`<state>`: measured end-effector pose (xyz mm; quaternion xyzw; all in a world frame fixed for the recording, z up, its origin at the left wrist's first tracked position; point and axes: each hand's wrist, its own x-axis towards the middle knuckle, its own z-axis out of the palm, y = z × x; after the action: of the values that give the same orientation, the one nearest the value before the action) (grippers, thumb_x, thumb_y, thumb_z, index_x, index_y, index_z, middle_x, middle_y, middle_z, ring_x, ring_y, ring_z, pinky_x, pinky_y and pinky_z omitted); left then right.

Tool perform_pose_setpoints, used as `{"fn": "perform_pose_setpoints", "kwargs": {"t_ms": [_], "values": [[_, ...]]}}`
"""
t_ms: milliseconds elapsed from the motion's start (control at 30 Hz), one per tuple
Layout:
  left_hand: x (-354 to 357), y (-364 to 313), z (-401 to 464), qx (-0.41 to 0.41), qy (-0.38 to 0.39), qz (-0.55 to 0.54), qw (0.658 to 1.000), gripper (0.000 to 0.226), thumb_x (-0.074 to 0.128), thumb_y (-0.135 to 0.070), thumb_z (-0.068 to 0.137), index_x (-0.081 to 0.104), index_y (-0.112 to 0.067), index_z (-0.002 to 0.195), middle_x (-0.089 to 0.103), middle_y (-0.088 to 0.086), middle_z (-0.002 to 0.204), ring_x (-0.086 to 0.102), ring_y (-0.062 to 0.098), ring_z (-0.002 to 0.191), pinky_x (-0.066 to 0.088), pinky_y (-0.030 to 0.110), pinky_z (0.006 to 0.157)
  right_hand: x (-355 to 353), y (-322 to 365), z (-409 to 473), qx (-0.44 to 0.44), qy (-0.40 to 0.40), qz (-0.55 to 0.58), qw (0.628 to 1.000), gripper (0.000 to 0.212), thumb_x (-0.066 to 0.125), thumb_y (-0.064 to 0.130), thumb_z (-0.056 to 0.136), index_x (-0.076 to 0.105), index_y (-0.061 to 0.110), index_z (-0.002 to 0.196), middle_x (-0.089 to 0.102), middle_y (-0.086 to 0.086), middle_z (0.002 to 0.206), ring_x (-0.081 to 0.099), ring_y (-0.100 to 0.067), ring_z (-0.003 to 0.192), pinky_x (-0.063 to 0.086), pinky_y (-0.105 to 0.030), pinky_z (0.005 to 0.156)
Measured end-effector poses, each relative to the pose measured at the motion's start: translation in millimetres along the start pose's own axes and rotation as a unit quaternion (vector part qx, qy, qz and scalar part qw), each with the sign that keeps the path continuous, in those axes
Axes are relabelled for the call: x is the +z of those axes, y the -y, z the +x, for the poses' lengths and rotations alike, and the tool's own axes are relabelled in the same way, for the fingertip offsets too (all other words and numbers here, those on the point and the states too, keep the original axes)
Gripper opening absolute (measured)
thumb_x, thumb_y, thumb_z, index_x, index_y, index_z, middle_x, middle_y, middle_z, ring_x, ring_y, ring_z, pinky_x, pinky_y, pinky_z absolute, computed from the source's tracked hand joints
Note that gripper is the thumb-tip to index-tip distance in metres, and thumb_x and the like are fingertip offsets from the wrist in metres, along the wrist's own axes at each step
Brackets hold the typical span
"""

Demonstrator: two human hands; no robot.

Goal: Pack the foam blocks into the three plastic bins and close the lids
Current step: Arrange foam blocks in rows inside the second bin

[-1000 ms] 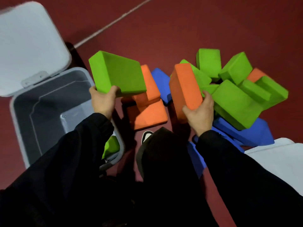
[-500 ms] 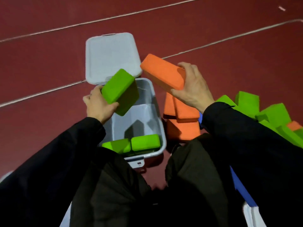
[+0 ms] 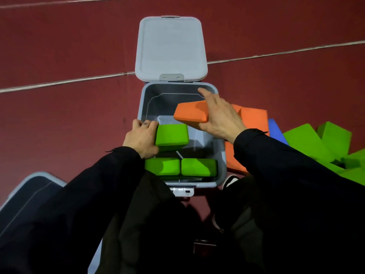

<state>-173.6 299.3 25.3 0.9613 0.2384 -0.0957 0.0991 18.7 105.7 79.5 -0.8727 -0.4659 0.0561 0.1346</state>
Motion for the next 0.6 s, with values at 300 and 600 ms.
{"fn": "perform_pose_setpoints", "kwargs": {"t_ms": [300,600], "values": [[43.0,2.7,17.9,-0.01,0.147,0.048,0.988,0.06,0.067,-0.019,0.08,0.037,-0.023,0.132,0.045,0.011,0.128,0.053,0.039,0.116,0.05,0.052,0.081,37.8,-7.8,0.9,-0.038,0.098,-0.025,0.994,0.105,0.073,0.034,0.073,0.014,0.023,0.159,0.054,-0.015,0.127,0.058,-0.039,0.107,0.052,-0.05,0.087],[68.6,-6.0,49.2,-0.068,0.147,0.247,0.955,0.039,0.034,-0.013,0.101,0.048,-0.016,0.137,0.053,0.008,0.135,0.048,0.029,0.127,0.04,0.043,0.1,63.4,-4.9,8.7,-0.052,0.129,-0.093,0.986,0.104,0.069,0.019,0.074,0.013,0.011,0.161,0.052,-0.016,0.134,0.053,-0.039,0.115,0.048,-0.049,0.094]]}}
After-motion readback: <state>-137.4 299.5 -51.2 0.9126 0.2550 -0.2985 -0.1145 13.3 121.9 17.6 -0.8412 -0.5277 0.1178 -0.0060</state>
